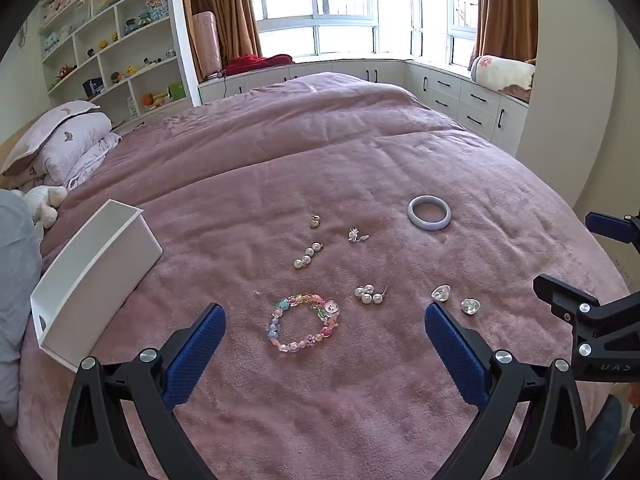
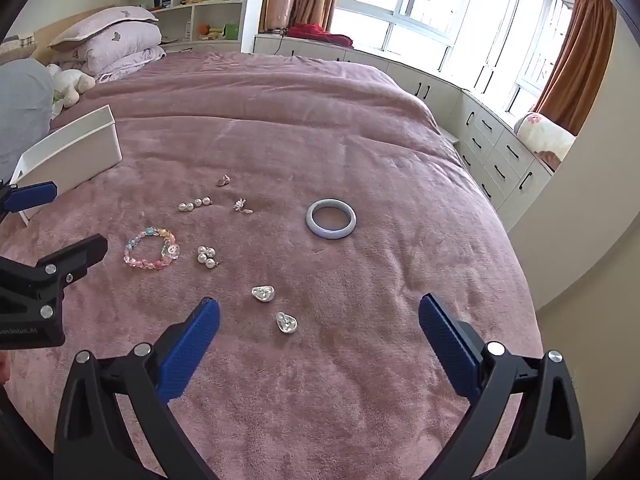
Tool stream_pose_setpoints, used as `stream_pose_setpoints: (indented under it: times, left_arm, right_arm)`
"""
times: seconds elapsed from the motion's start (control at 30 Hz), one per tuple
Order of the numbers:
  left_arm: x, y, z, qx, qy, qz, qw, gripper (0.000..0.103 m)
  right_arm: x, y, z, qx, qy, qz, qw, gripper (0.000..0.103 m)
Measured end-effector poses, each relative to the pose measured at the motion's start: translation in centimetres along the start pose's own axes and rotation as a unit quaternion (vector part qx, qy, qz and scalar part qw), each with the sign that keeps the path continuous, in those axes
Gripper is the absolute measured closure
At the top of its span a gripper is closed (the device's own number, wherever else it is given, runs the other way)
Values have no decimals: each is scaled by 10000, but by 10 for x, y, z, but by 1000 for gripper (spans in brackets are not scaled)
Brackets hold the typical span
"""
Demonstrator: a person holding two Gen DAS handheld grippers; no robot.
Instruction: Organize jewelry
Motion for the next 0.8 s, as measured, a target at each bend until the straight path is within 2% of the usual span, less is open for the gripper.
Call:
stream_pose_setpoints:
  times: [0.17, 0.8]
  left_arm:
    - [1, 3, -2, 37, -68, -98, 9999, 2]
    - [0, 3, -5, 43, -81, -99, 9999, 2]
  right_arm:
    - [1, 0, 0, -4, -59, -49, 10000, 5]
    - [5, 1, -2, -6, -80, -49, 10000, 5]
Point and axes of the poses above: each gripper's, at about its wrist camera, not at the fingertips, and y roughly against the way its jaws point, x to its right, z to its underside, the point moved 2 cm from there along -y, roughly the way its jaws point, and after that the axes turned 15 degrees about -y, right-handed, at the moved point
